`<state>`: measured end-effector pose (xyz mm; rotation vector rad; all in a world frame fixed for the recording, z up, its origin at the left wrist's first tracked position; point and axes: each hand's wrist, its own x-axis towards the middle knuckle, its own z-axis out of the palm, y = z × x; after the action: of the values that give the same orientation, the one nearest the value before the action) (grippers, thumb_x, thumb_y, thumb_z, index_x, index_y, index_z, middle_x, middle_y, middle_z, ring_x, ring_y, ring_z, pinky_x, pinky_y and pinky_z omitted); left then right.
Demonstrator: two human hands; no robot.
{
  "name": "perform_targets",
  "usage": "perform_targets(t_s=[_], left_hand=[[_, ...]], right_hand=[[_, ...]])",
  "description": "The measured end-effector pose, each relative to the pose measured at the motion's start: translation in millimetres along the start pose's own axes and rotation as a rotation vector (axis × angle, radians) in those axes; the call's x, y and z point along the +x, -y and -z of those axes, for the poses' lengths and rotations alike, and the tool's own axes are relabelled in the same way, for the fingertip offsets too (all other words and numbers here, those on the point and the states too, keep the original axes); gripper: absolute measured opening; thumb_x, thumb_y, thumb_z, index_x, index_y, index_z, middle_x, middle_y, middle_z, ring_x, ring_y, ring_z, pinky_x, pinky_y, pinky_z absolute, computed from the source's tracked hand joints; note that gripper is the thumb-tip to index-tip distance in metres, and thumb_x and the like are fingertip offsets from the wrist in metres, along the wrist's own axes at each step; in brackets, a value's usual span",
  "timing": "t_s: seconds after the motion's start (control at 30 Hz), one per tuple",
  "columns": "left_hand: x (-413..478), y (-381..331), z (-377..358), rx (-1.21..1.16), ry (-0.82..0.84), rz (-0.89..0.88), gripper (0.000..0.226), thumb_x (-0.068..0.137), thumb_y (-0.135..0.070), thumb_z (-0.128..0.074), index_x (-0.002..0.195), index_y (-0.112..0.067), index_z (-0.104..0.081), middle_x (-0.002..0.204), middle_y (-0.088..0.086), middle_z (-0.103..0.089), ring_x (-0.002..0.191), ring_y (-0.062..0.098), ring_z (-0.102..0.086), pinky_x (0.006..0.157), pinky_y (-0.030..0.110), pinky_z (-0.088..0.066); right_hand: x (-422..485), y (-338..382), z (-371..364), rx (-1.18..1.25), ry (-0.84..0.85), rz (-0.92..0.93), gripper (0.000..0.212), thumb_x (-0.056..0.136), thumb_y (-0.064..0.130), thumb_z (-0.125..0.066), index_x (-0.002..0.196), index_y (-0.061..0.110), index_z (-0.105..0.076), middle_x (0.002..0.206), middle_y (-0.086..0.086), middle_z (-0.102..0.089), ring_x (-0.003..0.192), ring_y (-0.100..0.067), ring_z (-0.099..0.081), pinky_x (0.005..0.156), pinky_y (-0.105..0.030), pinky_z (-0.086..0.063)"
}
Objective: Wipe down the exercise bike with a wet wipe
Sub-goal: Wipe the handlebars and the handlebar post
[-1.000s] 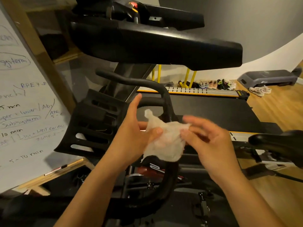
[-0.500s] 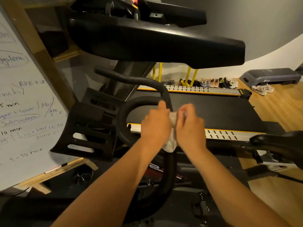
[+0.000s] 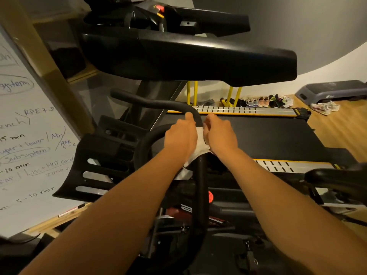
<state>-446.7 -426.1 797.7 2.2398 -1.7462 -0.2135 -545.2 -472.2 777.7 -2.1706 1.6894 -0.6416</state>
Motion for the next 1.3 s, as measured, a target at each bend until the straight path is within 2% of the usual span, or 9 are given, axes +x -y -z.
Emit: perform_targets(t_s=[0.17, 0.3, 0.47, 0.63, 0.77, 0.9, 1.03, 1.2, 1.3], left_hand=[[-54.6, 6.6, -3.4, 0.011, 0.145, -0.047, 0.035, 0.102, -0.026, -0.048, 0.13, -0.015, -0.032, 0.112, 0.015, -0.055, 0.105, 0.033, -0.059, 0.078, 0.041, -0.046], [-50.2, 10.2, -8.1, -0.027, 0.067, -0.076, 0.023, 0.107, -0.03, -0.032, 0.124, -0.016, -0.035, 0.083, 0.002, -0.041, 0.08, 0.021, -0.049, 0.068, 0.035, -0.038], [8.0, 8.6, -14.2, -0.005, 0.0, -0.029, 0.026, 0.106, -0.027, -0.034, 0.128, -0.014, -0.041, 0.106, 0.012, -0.056, 0.096, 0.028, -0.06, 0.075, 0.038, -0.046], [34.9, 6.4, -14.4, 0.015, -0.016, 0.033, 0.032, 0.104, -0.019, -0.041, 0.135, -0.012, -0.037, 0.118, 0.016, -0.058, 0.103, 0.03, -0.06, 0.081, 0.04, -0.049], [4.7, 1.7, -9.7, 0.037, 0.049, -0.004, 0.037, 0.1, -0.015, -0.048, 0.133, -0.014, -0.032, 0.114, 0.015, -0.059, 0.099, 0.032, -0.062, 0.076, 0.04, -0.051], [-57.8, 1.4, -9.2, 0.149, 0.079, -0.149, 0.031, 0.102, -0.023, -0.045, 0.128, -0.016, -0.029, 0.104, 0.012, -0.062, 0.095, 0.032, -0.064, 0.068, 0.037, -0.042], [-50.7, 4.3, -8.9, 0.19, 0.036, -0.157, 0.024, 0.106, -0.027, -0.035, 0.126, -0.017, -0.03, 0.094, 0.01, -0.058, 0.093, 0.032, -0.064, 0.066, 0.036, -0.036], [22.1, 6.0, -12.7, 0.166, -0.015, -0.059, 0.024, 0.106, -0.021, -0.034, 0.127, -0.012, -0.037, 0.112, 0.016, -0.061, 0.099, 0.033, -0.061, 0.07, 0.037, -0.037], [45.0, 8.9, -17.9, 0.176, -0.041, -0.018, 0.028, 0.105, -0.02, -0.034, 0.131, -0.01, -0.037, 0.112, 0.015, -0.062, 0.091, 0.03, -0.061, 0.069, 0.037, -0.04]], right_hand=[[-71.3, -22.1, 3.9, 0.035, 0.078, 0.064, 0.02, 0.1, 0.038, -0.046, 0.112, 0.025, -0.052, 0.092, -0.002, -0.062, 0.082, -0.019, -0.059, 0.069, -0.035, -0.053], [-73.4, -27.4, -1.8, 0.002, -0.006, 0.121, 0.023, 0.1, 0.039, -0.046, 0.115, 0.024, -0.054, 0.087, -0.004, -0.065, 0.077, -0.02, -0.06, 0.064, -0.033, -0.05], [-0.9, -16.3, -12.5, -0.088, -0.054, 0.118, 0.024, 0.101, 0.035, -0.045, 0.118, 0.02, -0.054, 0.092, -0.008, -0.062, 0.076, -0.019, -0.05, 0.063, -0.031, -0.037], [39.4, -11.1, -17.8, -0.177, -0.055, 0.114, 0.017, 0.099, 0.029, -0.047, 0.109, 0.017, -0.054, 0.093, -0.01, -0.063, 0.082, -0.028, -0.057, 0.066, -0.037, -0.046], [2.0, -14.1, -6.3, -0.15, 0.048, 0.085, 0.02, 0.099, 0.033, -0.049, 0.112, 0.018, -0.05, 0.095, -0.011, -0.06, 0.077, -0.024, -0.049, 0.064, -0.034, -0.041], [-76.1, -27.3, 11.3, -0.215, 0.191, 0.099, 0.028, 0.096, 0.034, -0.055, 0.119, 0.022, -0.045, 0.1, -0.008, -0.062, 0.09, -0.026, -0.06, 0.072, -0.032, -0.045], [-66.3, -29.0, 9.3, -0.209, 0.089, 0.148, 0.025, 0.098, 0.037, -0.049, 0.117, 0.021, -0.046, 0.087, -0.005, -0.06, 0.08, -0.023, -0.058, 0.065, -0.031, -0.04], [12.2, -12.3, -6.5, -0.201, 0.005, 0.148, 0.019, 0.1, 0.029, -0.043, 0.112, 0.015, -0.047, 0.083, -0.007, -0.047, 0.078, -0.027, -0.05, 0.065, -0.036, -0.037], [47.9, -3.9, -13.3, -0.299, -0.051, 0.162, 0.015, 0.098, 0.02, -0.046, 0.111, 0.013, -0.05, 0.091, -0.011, -0.059, 0.085, -0.032, -0.058, 0.064, -0.036, -0.038]])
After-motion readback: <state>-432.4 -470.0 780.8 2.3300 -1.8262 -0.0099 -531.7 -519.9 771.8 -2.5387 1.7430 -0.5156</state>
